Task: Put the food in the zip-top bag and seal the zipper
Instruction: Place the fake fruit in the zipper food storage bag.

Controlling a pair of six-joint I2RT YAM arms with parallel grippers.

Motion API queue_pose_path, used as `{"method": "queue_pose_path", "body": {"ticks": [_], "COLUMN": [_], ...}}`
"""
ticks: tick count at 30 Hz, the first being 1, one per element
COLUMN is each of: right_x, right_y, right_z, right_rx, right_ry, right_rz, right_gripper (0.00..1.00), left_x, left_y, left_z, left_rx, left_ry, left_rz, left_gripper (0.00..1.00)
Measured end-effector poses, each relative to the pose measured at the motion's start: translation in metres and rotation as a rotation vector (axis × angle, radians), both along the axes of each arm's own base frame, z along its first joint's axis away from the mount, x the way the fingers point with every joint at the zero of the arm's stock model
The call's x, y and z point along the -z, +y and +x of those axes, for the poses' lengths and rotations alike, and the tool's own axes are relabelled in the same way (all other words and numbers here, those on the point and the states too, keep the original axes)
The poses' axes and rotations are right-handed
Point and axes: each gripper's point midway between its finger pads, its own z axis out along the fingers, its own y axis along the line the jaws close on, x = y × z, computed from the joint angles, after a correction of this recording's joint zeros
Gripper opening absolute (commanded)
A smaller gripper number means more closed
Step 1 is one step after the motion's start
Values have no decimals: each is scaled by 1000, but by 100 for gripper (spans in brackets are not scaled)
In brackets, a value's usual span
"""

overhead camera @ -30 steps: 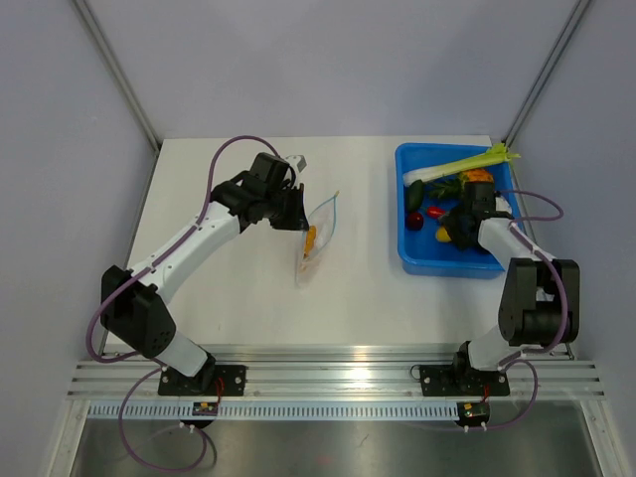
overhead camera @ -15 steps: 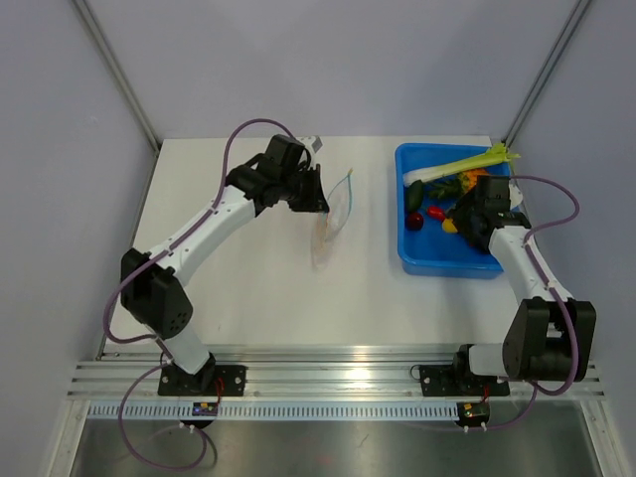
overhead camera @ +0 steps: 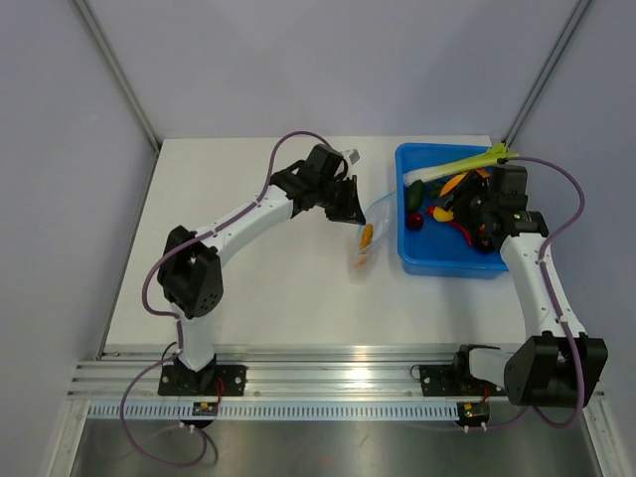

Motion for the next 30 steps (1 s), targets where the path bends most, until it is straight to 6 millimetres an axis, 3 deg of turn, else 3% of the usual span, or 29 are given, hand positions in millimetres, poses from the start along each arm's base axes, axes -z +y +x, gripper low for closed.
{"method": "queue_pose_path", "body": {"ticks": [9,16,21,30], "right_x": [-31,-45,-29,30], "right_y": [37,97,127,127], "right_z": [-17,-30,-32,-35], "right_rx": [-130,-279,-334,-308], "right_ry": [-56,-77,-39,100], "right_rz": [113,172,198,195], "right_gripper": [17,16,16,15], "left_x": [-3,-1,4,-3], "left_y": [-23,-37,-42,-48], "left_z": [-11,-9,-10,-6], "left_rx": [28,23,22,14], "left_ry": [30,44,57,49], "left_rz": [-59,-89,-91,-128], "left_gripper": [0,0,0,0]}}
